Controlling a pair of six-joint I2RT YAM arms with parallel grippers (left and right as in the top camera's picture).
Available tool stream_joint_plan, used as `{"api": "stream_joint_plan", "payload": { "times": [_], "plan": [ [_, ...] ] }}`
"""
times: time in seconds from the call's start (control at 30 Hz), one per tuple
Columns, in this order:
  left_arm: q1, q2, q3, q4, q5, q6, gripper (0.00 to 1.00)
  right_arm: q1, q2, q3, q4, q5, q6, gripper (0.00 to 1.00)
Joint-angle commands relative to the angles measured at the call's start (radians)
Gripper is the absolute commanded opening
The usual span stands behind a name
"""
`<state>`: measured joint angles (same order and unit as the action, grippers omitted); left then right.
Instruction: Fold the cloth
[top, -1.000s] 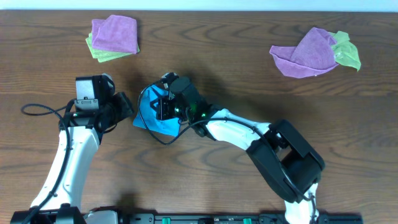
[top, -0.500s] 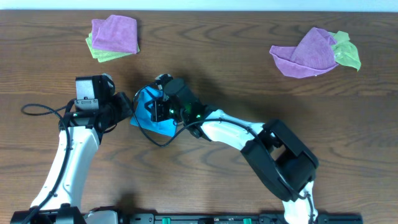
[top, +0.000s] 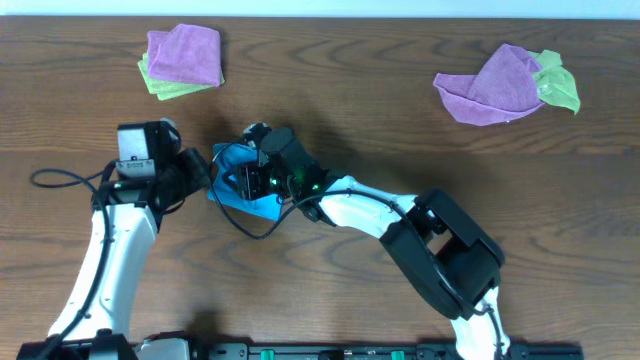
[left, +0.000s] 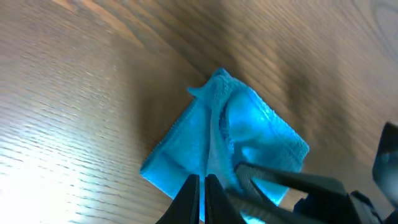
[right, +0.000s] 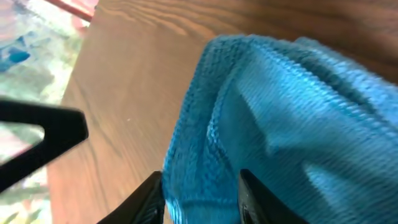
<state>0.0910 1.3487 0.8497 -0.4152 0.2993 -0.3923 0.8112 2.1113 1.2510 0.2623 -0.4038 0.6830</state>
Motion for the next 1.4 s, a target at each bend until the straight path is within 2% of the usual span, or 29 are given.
{"api": "stream_joint_plan", "payload": {
  "times": [0.0,0.3,0.33,0.37,0.43,0.47,0.53,0.57,0.6,0.67,0.87,1.07,1.17,1.27,1.37],
  "plan": [
    [0.035,-0.038,0.033,-0.003,-0.018,0.004,0.06,0.008,0.011,0.026,0.008,-0.076,-0.019,0.41],
    [0.089,-0.081,0.034,-0.016,-0.018,0.004,0.06,0.015,0.011,0.026,0.034,-0.146,-0.004,0.43],
    [0.089,-0.082,0.034,-0.018,-0.018,0.004,0.09,0.013,0.011,0.026,0.034,-0.146,-0.004,0.45],
    [0.089,-0.083,0.034,-0.021,-0.018,0.004,0.15,0.008,0.011,0.026,0.033,-0.147,-0.006,0.48],
    [0.089,-0.083,0.034,-0.029,-0.018,0.004,0.40,-0.008,0.009,0.026,0.021,-0.147,-0.021,0.54],
    [0.089,-0.083,0.034,-0.031,-0.014,0.003,0.45,-0.017,0.006,0.026,0.009,-0.147,-0.029,0.58],
    [0.089,-0.084,0.034,-0.039,-0.005,0.003,0.48,-0.042,-0.003,0.026,-0.027,-0.146,-0.053,0.66],
    [0.089,-0.084,0.034,-0.043,-0.002,0.003,0.54,-0.057,-0.010,0.026,-0.051,-0.143,-0.075,0.69],
    [0.089,-0.084,0.034,-0.045,0.005,0.003,0.65,-0.069,-0.016,0.026,-0.074,-0.137,-0.090,0.72],
    [0.089,-0.084,0.034,-0.046,0.021,0.003,0.96,-0.101,-0.036,0.026,-0.133,-0.117,-0.126,0.78],
    [0.090,-0.088,0.034,-0.044,0.118,0.003,0.95,-0.179,-0.131,0.026,-0.285,-0.078,-0.246,0.86],
    [0.092,-0.089,0.034,-0.045,0.208,-0.002,0.95,-0.214,-0.265,0.026,-0.409,-0.009,-0.301,0.88],
    [0.092,-0.088,0.034,-0.046,0.219,-0.063,0.95,-0.237,-0.348,0.026,-0.490,0.019,-0.320,0.91],
    [0.092,-0.088,0.034,-0.056,0.227,-0.087,0.95,-0.266,-0.428,0.026,-0.617,0.061,-0.354,0.91],
    [0.092,-0.088,0.034,-0.072,0.251,-0.086,0.95,-0.299,-0.526,0.024,-0.762,0.063,-0.469,0.88]
  ]
}}
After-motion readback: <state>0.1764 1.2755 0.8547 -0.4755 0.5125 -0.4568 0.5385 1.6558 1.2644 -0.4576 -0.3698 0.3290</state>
